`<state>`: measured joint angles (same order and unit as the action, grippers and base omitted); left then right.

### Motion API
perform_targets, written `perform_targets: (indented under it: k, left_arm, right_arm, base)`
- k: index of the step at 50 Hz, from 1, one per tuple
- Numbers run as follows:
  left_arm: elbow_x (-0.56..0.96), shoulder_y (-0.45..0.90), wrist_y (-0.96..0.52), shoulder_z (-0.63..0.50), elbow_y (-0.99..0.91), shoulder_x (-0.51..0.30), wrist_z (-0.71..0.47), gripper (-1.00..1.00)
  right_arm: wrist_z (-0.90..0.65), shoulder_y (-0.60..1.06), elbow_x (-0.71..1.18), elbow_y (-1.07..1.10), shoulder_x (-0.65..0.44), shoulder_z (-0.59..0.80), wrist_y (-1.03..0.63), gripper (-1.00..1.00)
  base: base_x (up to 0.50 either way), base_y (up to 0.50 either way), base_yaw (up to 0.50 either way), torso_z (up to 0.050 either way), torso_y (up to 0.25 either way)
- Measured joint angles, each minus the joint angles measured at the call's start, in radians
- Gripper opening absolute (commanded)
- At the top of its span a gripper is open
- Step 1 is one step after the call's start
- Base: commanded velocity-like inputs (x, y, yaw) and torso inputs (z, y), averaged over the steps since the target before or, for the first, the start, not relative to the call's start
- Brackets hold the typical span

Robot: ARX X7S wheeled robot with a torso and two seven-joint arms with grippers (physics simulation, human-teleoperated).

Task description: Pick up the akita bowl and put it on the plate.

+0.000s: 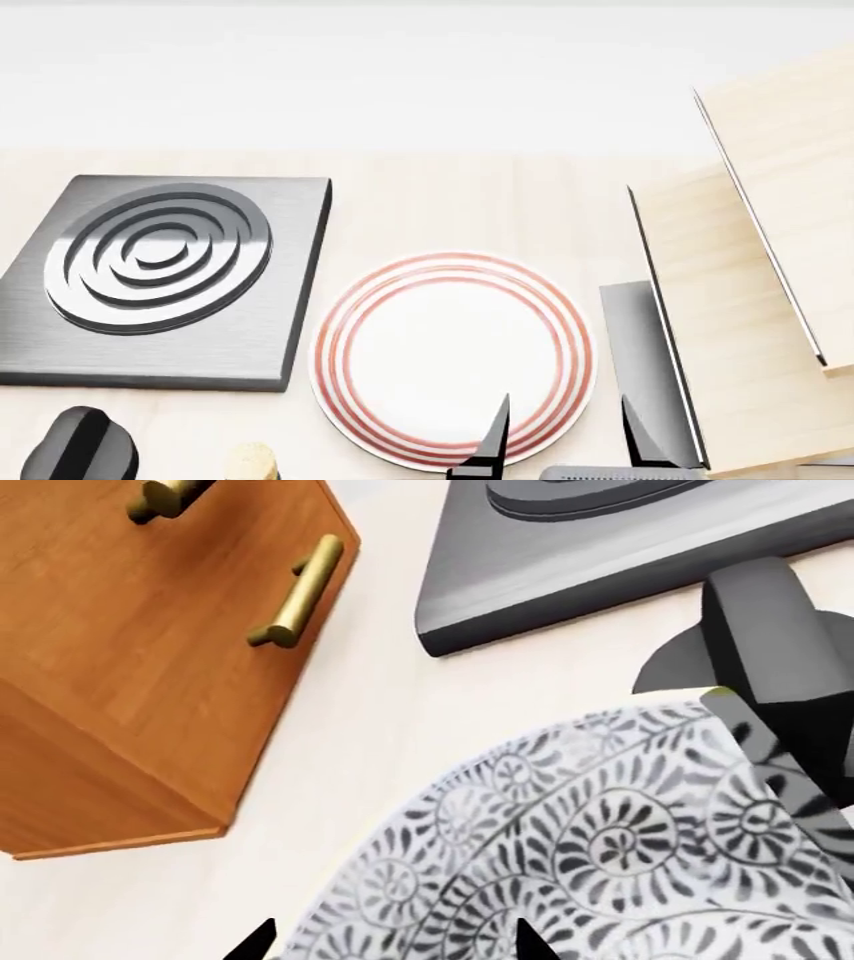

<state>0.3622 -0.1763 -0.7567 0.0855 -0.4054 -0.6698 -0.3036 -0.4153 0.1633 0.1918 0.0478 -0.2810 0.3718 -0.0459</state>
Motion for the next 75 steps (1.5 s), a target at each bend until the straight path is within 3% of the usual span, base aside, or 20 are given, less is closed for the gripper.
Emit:
perform_targets:
  k: [37,57,75]
  left_arm:
    - [0.019,-0.081,0.012,0.05,-0.09,-0.001,-0.052,-1.0]
    - [0.066,-0.138,-0.031,0.142,-0.188,0.0,-0.032,-1.0]
    - [0.202,-0.142,-0.078,0.272,-0.292,0.017,0.002,-1.0]
  right_arm:
    - [-0.004,0.009,0.01,-0.019,-0.002,0.009,0.011,1.0]
    - [-0.007,0.011,0.018,-0.019,-0.006,0.012,0.013,1.0]
    - [-0.008,0.013,0.024,-0.021,-0.009,0.017,0.016,1.0]
  base:
    - [0.0,0.0,0.0,-0.003,0.0]
    - [0.0,0.0,0.0,-0.001,0.0]
    - [0.0,0.0,0.0,0.0,0.0]
